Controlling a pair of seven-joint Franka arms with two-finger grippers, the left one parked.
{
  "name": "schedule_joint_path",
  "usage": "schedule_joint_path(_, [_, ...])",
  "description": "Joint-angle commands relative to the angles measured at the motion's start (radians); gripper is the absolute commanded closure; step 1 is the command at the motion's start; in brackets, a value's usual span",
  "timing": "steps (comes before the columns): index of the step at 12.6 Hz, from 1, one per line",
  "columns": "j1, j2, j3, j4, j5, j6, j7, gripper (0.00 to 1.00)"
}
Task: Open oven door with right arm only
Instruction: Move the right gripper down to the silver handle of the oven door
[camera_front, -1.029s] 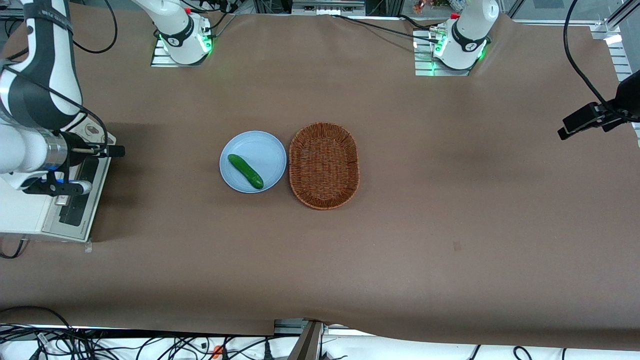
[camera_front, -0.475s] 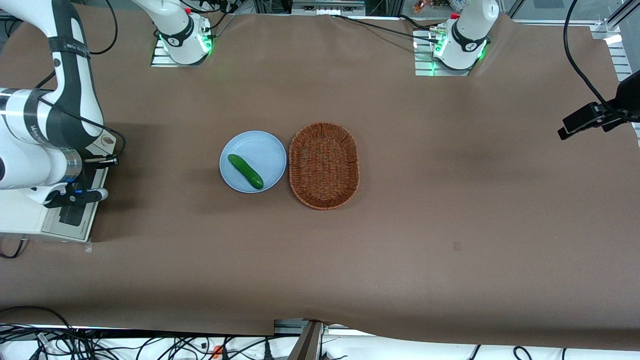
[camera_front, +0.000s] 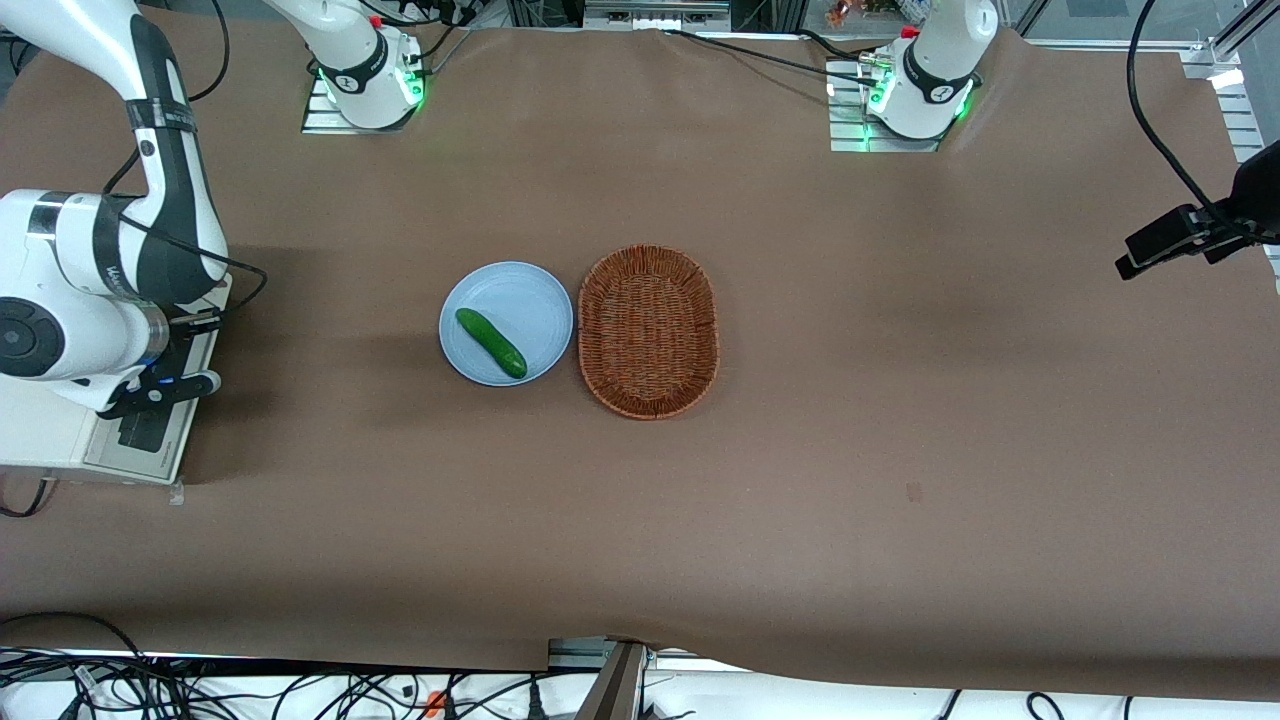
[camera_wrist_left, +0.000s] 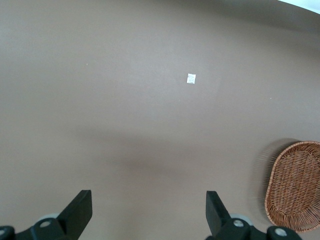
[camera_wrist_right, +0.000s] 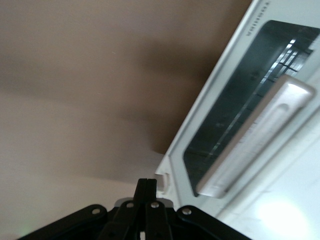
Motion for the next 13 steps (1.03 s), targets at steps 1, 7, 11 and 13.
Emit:
schedule_joint_path(1, [-0.016,-0.013,0.001,-0.032,-0.080,0.036,-0.074,1.00])
schedule_joint_path(7, [-0.056,-0.009,0.001,-0.035,-0.147,0.095,-0.166,1.00])
schedule_joint_path(11, [-0.079,0.004,0.002,-0.035,-0.156,0.131,-0.192,1.00])
schedule_joint_path(13, [-0.082,0.010,0.002,-0.035,-0.157,0.136,-0.194,1.00])
